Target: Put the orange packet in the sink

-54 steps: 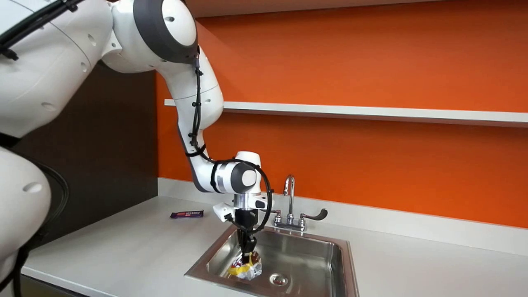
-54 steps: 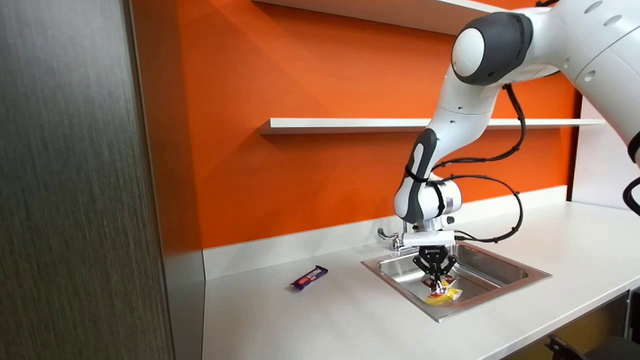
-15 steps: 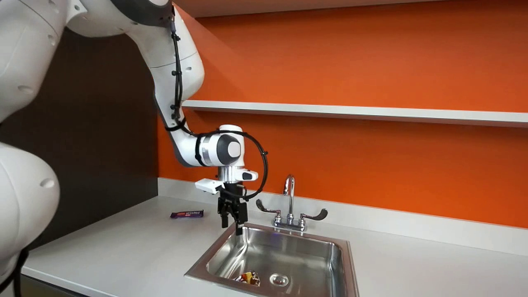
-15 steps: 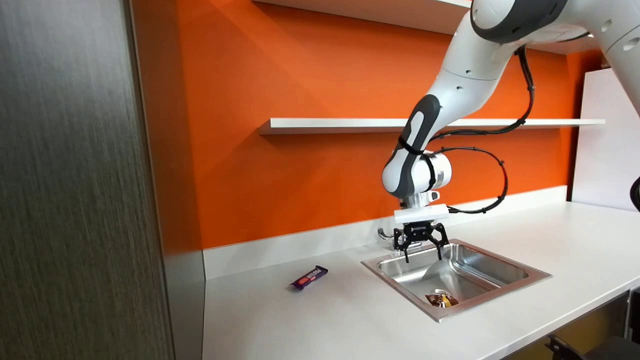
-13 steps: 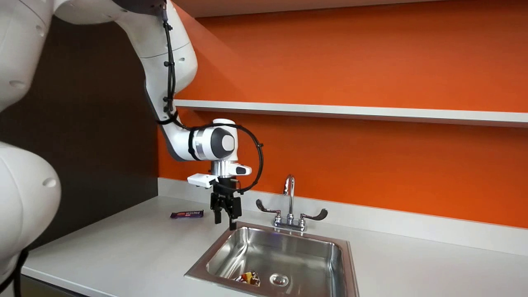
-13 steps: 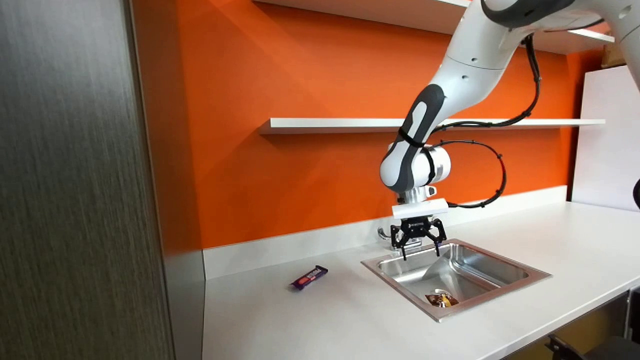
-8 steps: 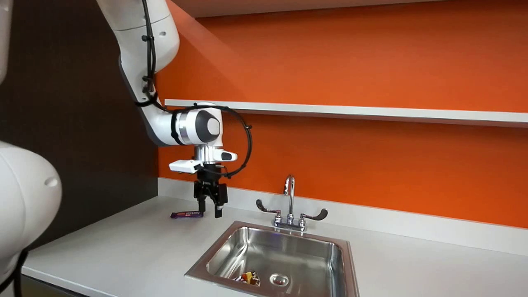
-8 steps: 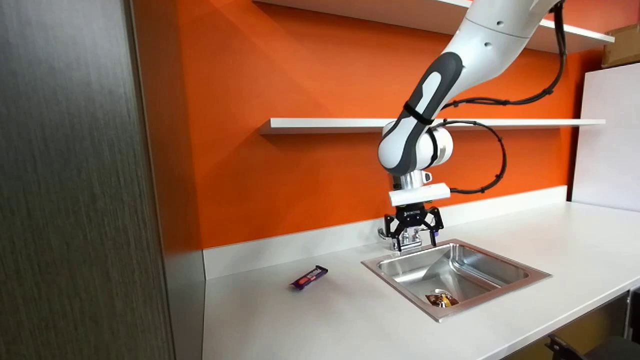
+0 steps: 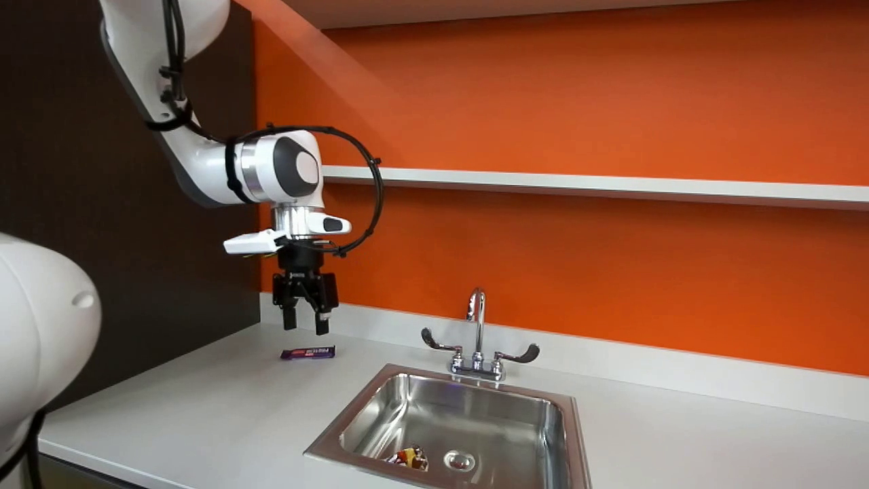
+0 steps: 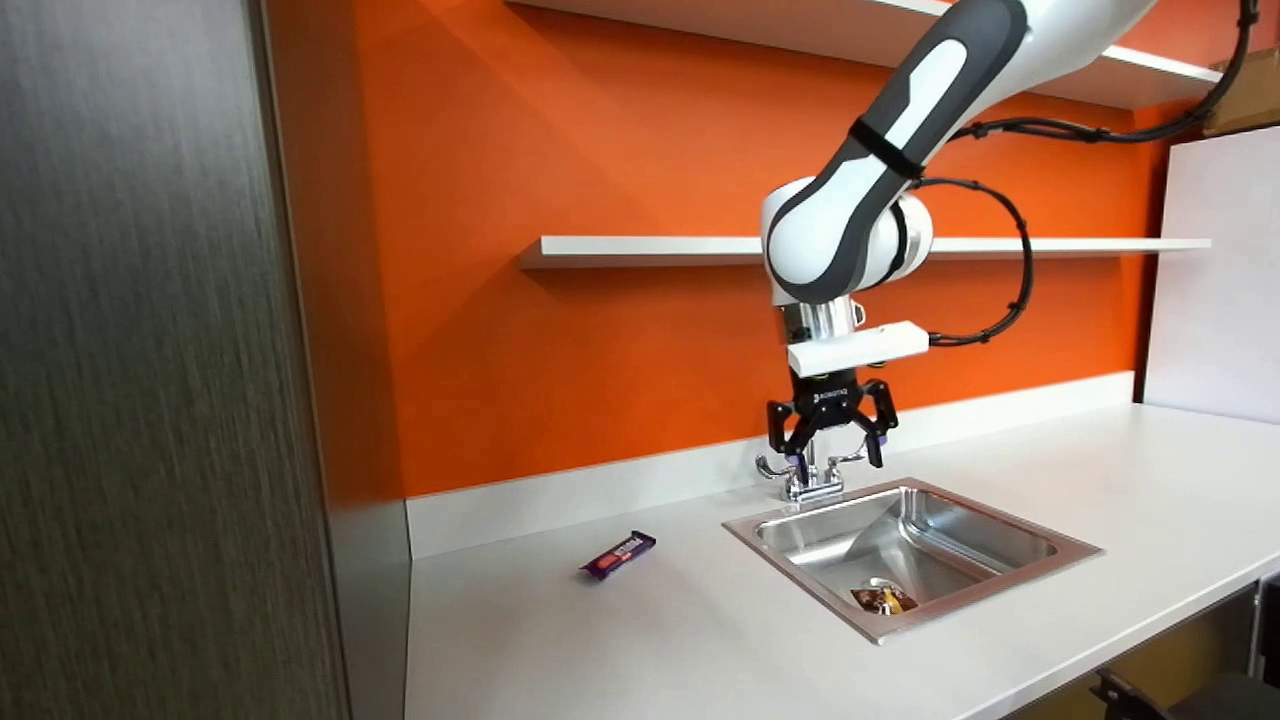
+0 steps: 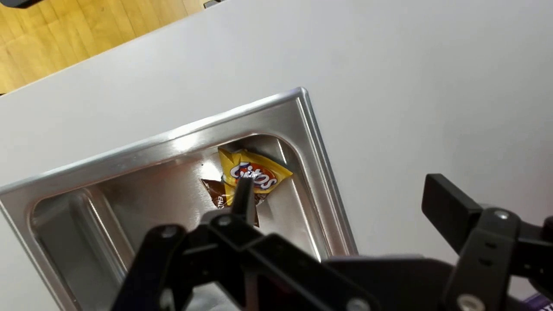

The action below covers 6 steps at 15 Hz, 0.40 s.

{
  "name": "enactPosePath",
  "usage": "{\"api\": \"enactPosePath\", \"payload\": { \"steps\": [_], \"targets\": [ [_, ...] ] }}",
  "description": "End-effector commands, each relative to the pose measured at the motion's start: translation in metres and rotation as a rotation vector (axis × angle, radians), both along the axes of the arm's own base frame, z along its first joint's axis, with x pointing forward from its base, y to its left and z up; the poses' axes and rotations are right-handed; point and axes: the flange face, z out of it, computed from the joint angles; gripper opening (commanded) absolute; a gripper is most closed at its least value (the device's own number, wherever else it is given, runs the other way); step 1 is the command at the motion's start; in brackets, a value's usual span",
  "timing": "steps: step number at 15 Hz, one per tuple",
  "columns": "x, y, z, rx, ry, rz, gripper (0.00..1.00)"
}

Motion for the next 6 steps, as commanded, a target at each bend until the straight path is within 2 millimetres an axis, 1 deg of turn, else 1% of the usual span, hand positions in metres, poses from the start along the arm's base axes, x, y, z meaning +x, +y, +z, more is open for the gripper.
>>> {"api": "enactPosePath", "payload": {
  "steps": [1, 3, 6],
  "targets": [
    [-0.007, 0.004, 0.006, -0.005, 0.004, 0.01, 1.0],
    [-0.018, 0.007, 0.015, -0.012, 0.002, 0.023, 1.0],
    [-0.022, 0.006, 0.017, -0.012, 0.0, 0.022, 1.0]
  ]
}}
